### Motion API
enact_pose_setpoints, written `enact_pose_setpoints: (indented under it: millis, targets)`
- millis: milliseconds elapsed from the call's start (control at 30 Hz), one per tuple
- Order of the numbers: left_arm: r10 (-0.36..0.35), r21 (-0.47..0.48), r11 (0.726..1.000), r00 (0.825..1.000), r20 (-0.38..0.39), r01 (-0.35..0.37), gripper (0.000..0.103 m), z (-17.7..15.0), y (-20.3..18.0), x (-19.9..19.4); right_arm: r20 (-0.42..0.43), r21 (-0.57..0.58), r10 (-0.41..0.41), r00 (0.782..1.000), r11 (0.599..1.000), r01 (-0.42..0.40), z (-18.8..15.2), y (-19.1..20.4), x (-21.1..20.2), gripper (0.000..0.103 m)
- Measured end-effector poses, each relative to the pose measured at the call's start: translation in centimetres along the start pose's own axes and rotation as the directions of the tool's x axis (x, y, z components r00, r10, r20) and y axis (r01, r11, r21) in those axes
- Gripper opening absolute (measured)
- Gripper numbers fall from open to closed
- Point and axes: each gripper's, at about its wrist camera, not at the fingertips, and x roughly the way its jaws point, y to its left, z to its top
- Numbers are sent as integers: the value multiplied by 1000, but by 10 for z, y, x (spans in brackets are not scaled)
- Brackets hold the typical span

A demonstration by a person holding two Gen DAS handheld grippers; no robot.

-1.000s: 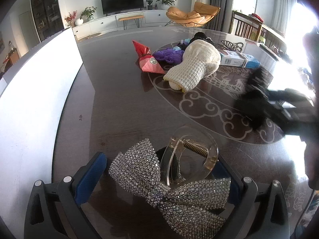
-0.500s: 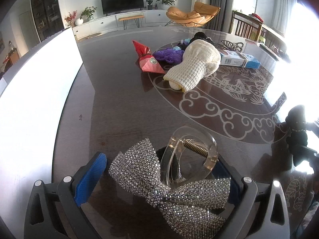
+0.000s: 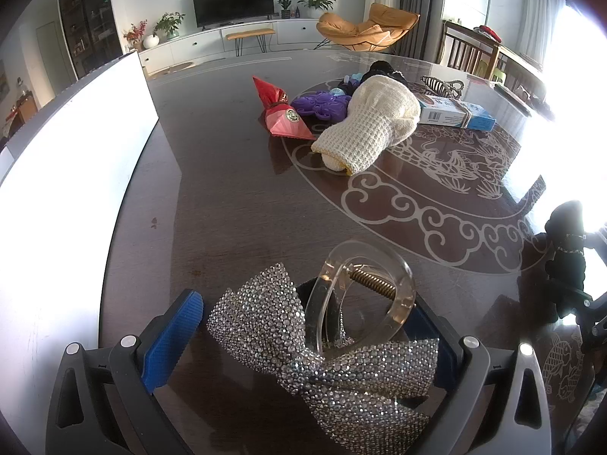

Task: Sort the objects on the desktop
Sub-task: 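Carry bow and gloves to the cork bin and open both grippers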

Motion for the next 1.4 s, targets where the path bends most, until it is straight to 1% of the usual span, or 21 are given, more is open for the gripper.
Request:
enact_pose_setpoints:
  millis: [567,633,667,767,833,933,967,1000,1033,1067,1100,1133,1167,1233,1267,1400]
  targets:
    - [-6,-1,1000,1000,2,6,103,0,0,-1,0,0,-1,1000,1000,1,0,0,0,103]
    - [-32,-8,999,999,29,33,89,-2,2,-7,0,0,-1,1000,1000,1,0,0,0,103]
    - [-41,-11,999,998,52,42,77,-4,3,-11,0,0,-1,1000,1000,1,0,0,0,103]
    - [-55,-26,998,994,93,58,75,-6,6,-19,0,1,0,1000,1000,0,0,0,0,103]
    - [-38,-26,999,991,131,42,75,-7,5,-28,0,1,-1,1000,1000,1,0,0,0,103]
    - [-48,-27,998,990,132,52,75,-15,0,-36,4,7,9,1000,1000,-9,0,-1,0,103]
    - [-59,-29,998,989,135,63,75,-20,-2,-40,20,16,23,1000,1000,-23,-1,-3,-3,96]
    - [-80,-27,996,987,141,84,75,-26,-7,-49,40,18,28,999,999,-28,-1,-4,-7,72]
    - [-87,-23,996,986,145,91,75,-28,-10,-54,51,15,18,999,1000,-18,-3,-4,-10,63]
    - [-93,-19,995,984,154,97,75,-32,-14,-62,51,8,11,999,1000,-11,-5,-2,-12,57]
    - [-103,-19,994,981,164,107,75,-34,-17,-71,54,0,14,998,1000,-14,-7,0,-14,48]
    - [-118,-26,992,978,170,124,75,-35,-18,-78,55,-5,18,998,1000,-18,-9,2,-16,41]
    - [-134,-38,989,975,175,143,75,-36,-19,-87,50,-1,30,998,1000,-30,-10,4,-20,30]
    - [-164,-64,982,968,192,179,75,-34,-16,-102,46,16,64,997,998,-65,-9,7,-25,30]
    - [-172,-76,979,964,201,191,75,-32,-14,-111,44,11,65,997,998,-66,-9,9,-26,29]
    - [-184,-107,972,958,221,211,75,-29,-5,-131,55,4,89,994,996,-90,-4,17,-34,29]
